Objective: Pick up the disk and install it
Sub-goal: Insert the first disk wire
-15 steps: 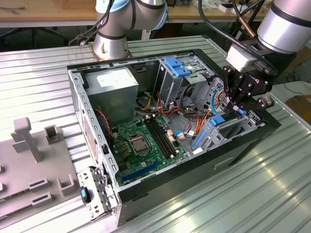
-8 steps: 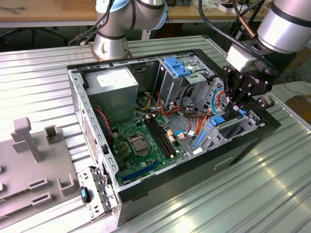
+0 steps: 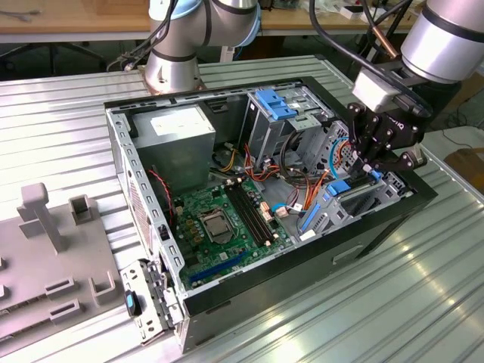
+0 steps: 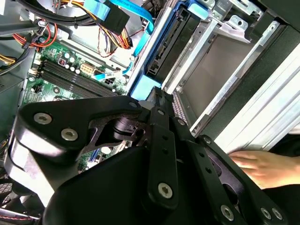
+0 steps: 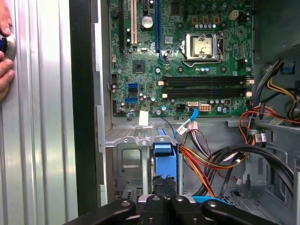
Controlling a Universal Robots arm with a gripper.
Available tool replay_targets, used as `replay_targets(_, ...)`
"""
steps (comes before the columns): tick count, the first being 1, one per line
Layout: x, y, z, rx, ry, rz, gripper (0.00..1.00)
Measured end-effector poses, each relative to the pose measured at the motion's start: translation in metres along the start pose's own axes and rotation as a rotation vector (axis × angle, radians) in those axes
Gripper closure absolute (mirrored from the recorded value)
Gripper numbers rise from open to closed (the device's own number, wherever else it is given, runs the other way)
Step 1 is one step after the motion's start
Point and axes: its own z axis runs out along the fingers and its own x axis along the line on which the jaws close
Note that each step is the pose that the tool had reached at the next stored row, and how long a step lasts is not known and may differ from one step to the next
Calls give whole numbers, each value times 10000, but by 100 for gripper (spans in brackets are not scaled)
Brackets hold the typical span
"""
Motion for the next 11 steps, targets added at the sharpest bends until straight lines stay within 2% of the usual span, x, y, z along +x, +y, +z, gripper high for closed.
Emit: replay_targets(11, -5, -196, 15, 0, 1, 2, 89)
